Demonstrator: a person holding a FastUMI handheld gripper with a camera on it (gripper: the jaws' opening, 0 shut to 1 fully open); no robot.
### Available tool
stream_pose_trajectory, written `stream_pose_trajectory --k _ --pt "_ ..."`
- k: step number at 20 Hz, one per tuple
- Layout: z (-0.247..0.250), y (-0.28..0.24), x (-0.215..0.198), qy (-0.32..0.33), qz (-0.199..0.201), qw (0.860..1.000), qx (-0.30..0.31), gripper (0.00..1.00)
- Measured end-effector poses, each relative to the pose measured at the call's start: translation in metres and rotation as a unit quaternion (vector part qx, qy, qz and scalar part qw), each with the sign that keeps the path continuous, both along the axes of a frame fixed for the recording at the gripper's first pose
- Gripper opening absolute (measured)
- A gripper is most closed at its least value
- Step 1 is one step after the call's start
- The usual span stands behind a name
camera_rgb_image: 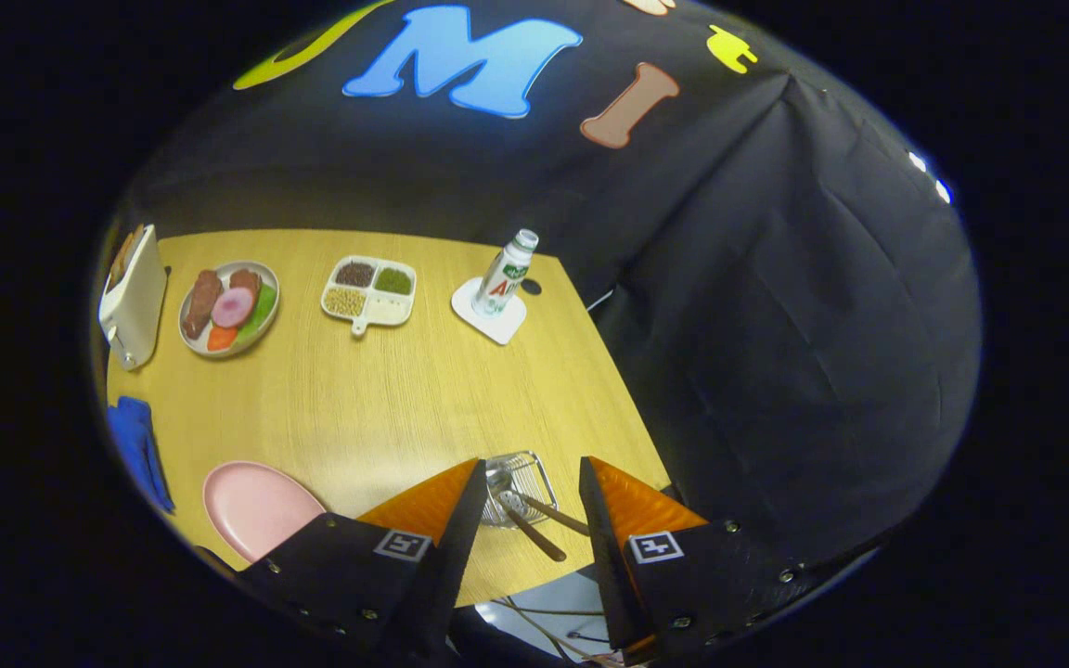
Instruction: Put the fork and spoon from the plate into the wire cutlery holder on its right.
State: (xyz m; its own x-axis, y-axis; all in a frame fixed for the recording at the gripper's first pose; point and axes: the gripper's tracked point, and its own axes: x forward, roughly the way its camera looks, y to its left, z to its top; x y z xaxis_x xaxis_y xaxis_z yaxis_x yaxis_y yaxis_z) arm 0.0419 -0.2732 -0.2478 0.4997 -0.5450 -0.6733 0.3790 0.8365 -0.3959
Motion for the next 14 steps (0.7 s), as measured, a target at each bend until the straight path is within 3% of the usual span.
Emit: stream_pose_trajectory --k 4,9,14 --pt "0.064 0.031 0.022 -0.144 0.028 0.989 0.005 0.63" --pt "0.154 0.077 0.028 -0.326 0.072 0.943 0.004 0.62" --pt "0.203 0.127 0.03 -0.411 0.138 0.901 0.013 0.62"
